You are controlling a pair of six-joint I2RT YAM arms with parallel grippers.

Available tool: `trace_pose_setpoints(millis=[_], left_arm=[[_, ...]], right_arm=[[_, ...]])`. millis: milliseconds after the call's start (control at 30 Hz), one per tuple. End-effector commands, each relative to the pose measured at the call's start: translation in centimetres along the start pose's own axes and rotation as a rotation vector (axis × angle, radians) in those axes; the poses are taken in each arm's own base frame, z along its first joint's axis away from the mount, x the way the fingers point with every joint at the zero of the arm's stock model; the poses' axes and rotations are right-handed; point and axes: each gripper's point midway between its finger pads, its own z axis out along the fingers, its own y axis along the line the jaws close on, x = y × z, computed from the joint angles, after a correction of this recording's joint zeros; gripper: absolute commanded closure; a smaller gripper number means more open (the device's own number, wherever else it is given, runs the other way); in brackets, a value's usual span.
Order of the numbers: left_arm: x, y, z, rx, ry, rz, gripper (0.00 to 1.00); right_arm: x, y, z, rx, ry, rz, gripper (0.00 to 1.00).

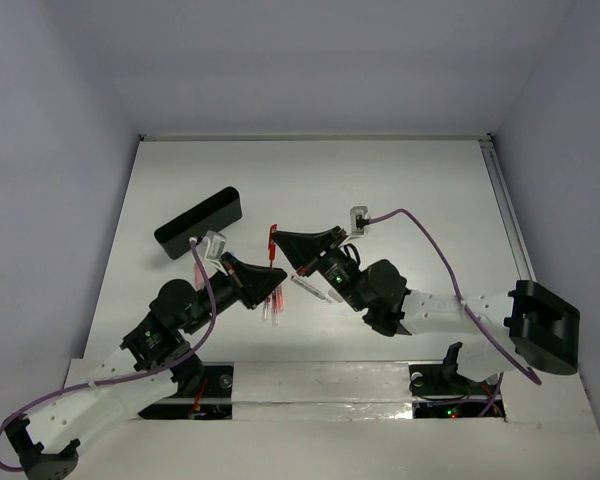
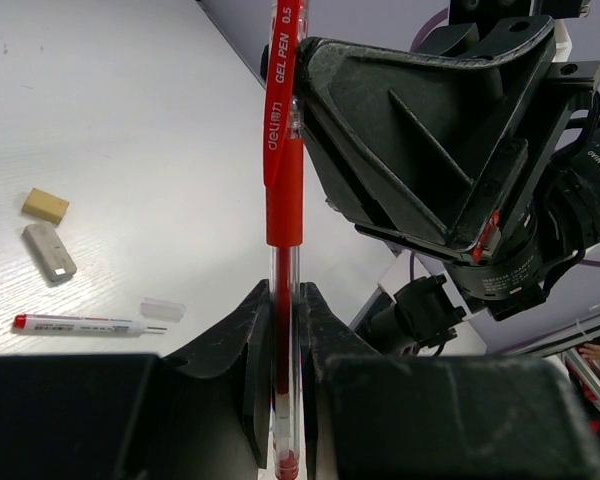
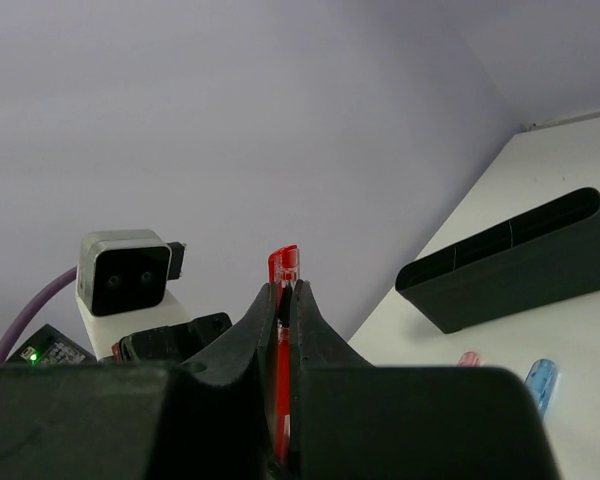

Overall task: Sort the stationery into containers
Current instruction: Close the pen cap on the pen.

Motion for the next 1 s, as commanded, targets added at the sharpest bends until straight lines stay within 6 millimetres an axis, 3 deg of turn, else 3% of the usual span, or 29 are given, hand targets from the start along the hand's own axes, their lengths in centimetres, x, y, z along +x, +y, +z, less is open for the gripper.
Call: trace_pose_setpoints(millis=[0,667,967], left_arm=[[-4.6,-2.6,-0.1,0.046,-0.134,0.033,1.0],[-6.9,-3.6,-0.1,0.017,-0.152,0.12,1.0],[-8.2,-4.0,-0.6,0.003,-0.18,0.147,1.0]], right_arm=[[0.1,0.9,-0.3,-0.022,0.0,-0.013,1.0],[3.2,0.8,-1.4,-0.021,0.159,0.05,1.0],[3.6,2.0,-1.6,-0.024,0.245,0.079,1.0]])
